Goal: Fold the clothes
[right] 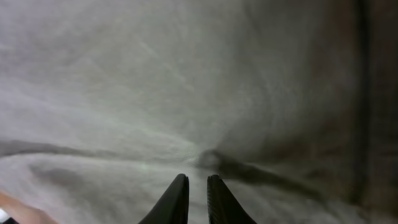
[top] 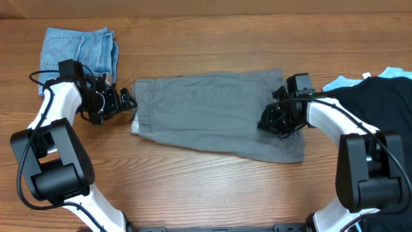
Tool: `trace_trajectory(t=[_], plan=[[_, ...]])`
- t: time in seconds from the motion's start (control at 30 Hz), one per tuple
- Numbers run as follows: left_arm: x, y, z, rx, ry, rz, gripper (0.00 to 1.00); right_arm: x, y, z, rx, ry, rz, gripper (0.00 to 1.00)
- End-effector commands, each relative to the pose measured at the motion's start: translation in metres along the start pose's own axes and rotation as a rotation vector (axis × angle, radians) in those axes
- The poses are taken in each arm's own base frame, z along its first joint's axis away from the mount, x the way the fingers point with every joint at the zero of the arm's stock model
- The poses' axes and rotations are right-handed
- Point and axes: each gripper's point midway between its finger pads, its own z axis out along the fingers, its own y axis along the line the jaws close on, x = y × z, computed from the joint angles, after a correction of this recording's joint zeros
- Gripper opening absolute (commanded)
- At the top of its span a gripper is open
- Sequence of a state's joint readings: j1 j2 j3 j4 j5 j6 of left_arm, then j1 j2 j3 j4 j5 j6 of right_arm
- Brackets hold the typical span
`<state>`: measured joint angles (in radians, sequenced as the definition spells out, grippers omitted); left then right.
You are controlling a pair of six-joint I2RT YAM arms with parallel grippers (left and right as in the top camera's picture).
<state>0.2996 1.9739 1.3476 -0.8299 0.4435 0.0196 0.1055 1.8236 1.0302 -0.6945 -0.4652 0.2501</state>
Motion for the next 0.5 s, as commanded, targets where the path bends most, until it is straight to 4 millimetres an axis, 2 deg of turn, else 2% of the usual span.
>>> trace_trajectory(t=[0.0, 0.1, 0.27, 0.37, 0.47], plan=[[0.002, -0.015, 0.011, 0.068, 0.016, 0.049, 1.00, 0.002, -0.001, 0.005, -0.004, 0.011, -0.020, 0.15], [0.008, -0.017, 0.031, 0.081, 0.057, 0.052, 1.00, 0.001, -0.001, 0.006, -0.004, 0.009, -0.021, 0.15], [0.022, -0.008, 0.064, 0.082, 0.139, 0.020, 0.98, 0.003, -0.002, 0.006, -0.002, 0.016, -0.010, 0.15], [0.032, -0.002, 0.085, 0.091, 0.188, 0.000, 0.92, 0.004, -0.002, 0.006, 0.000, 0.022, -0.006, 0.15], [0.043, -0.003, 0.102, 0.128, 0.236, -0.013, 0.79, 0.004, -0.002, 0.006, 0.000, 0.022, -0.006, 0.14]])
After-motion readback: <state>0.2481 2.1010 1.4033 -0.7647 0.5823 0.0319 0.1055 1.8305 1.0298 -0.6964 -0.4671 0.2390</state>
